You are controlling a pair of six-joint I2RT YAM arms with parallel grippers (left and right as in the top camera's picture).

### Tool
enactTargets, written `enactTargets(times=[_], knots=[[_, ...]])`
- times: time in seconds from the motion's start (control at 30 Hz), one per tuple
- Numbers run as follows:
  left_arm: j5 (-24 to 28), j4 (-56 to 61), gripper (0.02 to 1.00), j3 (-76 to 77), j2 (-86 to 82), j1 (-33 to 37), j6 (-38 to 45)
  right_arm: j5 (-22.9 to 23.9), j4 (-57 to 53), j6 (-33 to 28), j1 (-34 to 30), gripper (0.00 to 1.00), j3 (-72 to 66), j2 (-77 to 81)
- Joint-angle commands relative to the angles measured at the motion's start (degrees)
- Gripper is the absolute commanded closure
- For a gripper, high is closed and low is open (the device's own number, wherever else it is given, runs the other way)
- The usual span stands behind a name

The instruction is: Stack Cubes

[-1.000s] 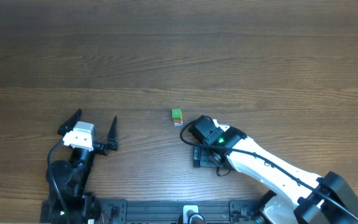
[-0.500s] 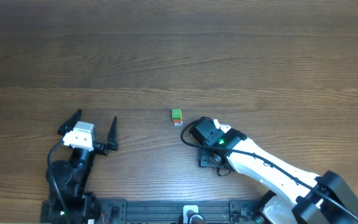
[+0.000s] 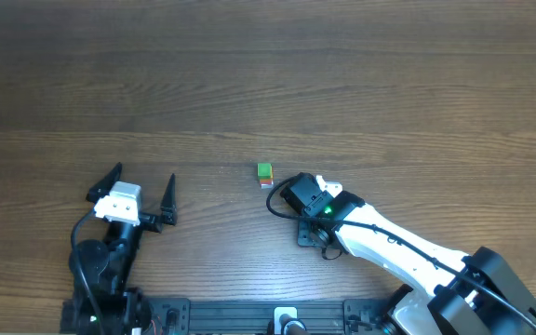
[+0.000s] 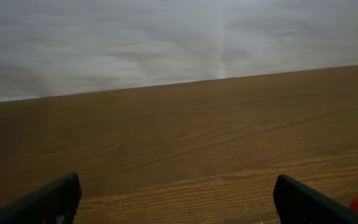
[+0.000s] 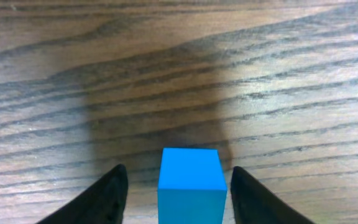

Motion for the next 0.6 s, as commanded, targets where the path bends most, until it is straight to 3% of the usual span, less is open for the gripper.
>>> enactTargets(times=[0.03, 0.6], knots=[[0.55, 0.0, 0.018, -0.28, -0.28, -0.26, 0.85, 1.53, 0.11, -0.28, -0.37, 0.551, -0.42, 0.48], [0.55, -0.02, 0.018, -0.28, -0.28, -0.26, 0.85, 2.29, -0.74, -0.26, -0.33, 0.864, 3.43, 0.48]])
